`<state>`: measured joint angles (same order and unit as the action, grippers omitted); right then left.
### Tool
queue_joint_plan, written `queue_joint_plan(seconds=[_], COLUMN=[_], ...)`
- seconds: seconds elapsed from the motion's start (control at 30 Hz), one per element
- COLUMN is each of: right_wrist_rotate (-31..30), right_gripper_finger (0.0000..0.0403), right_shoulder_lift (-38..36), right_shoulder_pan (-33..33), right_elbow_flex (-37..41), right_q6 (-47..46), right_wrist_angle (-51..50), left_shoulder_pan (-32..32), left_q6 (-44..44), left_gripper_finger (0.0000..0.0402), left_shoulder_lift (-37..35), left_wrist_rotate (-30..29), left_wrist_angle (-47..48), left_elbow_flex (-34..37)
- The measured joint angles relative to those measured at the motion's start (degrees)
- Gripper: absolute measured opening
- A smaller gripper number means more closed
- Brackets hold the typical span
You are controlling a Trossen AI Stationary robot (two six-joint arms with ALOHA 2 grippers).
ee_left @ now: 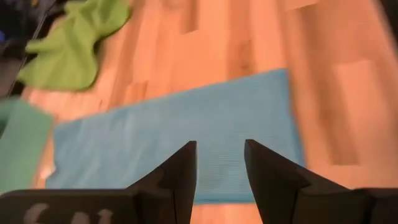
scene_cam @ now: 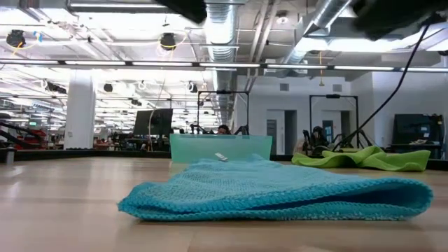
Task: Roll microfiber towels into tight, uniform cylinder then place into a basket
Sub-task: Fold the blue microfiber cloth
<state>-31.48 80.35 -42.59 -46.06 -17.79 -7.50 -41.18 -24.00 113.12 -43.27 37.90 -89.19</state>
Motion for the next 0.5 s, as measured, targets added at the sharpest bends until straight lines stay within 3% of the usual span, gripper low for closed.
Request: queue_joint_plan(seconds=[0.2, 0.37, 0.5], right_wrist_rotate=[-14.47, -14.87, -14.81], right_gripper_finger=[0.0021, 0.0024, 0.0025], right_shoulder_lift=[5.57, 9.06, 10.0], right_shoulder_pan=[-5.76, -5.13, -4.9], right_elbow_flex=[0.01, -0.04, -0.03], right_q6=[7.61, 14.1, 19.69], right_wrist_angle=[5.65, 13.47, 19.33], left_shoulder_pan=[-3.85, -5.44, -6.06], left_q6=[2.09, 3.2, 8.12], left_gripper_finger=[0.0128, 0.0128, 0.0128], left_shoulder_lift=[0.39, 0.39, 0.39], left_wrist_rotate=[0.11, -1.1, 2.13], left_wrist_angle=[-1.75, -5.6, -10.16], left_elbow_flex=[0.02, 0.02, 0.02])
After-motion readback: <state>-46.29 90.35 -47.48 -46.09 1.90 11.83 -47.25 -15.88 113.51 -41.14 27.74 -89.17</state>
